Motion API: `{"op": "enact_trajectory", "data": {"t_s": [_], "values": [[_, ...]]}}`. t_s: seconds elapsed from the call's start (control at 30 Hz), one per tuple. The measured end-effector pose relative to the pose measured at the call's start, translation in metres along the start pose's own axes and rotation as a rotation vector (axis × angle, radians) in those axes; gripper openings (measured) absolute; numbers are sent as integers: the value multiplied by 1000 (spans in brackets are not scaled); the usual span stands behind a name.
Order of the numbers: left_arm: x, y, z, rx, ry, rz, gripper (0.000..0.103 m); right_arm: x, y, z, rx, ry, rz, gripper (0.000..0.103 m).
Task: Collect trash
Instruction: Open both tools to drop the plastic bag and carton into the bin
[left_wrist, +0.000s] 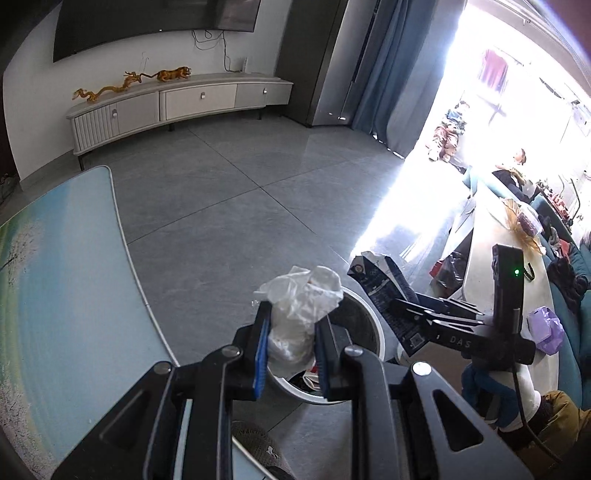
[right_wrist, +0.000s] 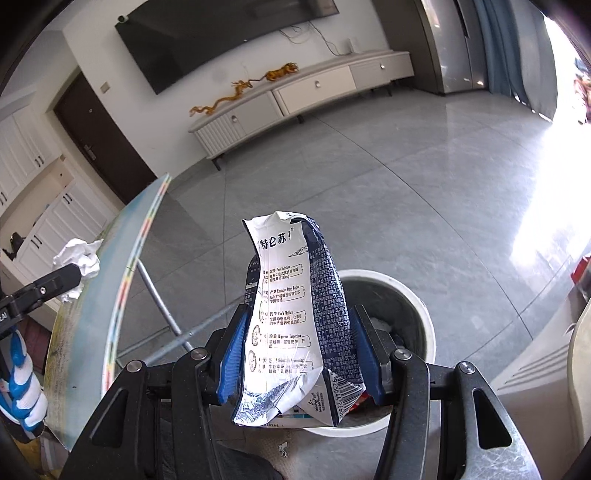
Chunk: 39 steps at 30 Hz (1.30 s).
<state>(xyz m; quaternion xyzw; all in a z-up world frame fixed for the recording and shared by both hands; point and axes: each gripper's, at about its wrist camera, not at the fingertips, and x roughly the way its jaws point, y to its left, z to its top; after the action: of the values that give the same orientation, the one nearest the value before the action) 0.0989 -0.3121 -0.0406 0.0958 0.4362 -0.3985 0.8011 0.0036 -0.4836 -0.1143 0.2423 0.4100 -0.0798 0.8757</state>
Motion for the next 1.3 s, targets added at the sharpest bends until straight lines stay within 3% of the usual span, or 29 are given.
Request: {"op": "enact_trajectory", "data": {"t_s": [0.4,0.7,0.87,1.0,1.3], "values": [[80,-25,1,-18,160,-34,20,57,-44,-25,82,120,-28,54],[110,-33,-6,-35,221,-66,22,80,-58,-34,110,163,-38,51],[119,-33,-5,-79,233,-109,29,81,-60,-32,117,159,-49,51],[114,-32,-5,-91,225,-142,48,76,-61,-32,117,150,-55,51],[92,-29,-6,-99,193,-161,48,56,-58,-28,120,113,-70,51]]}}
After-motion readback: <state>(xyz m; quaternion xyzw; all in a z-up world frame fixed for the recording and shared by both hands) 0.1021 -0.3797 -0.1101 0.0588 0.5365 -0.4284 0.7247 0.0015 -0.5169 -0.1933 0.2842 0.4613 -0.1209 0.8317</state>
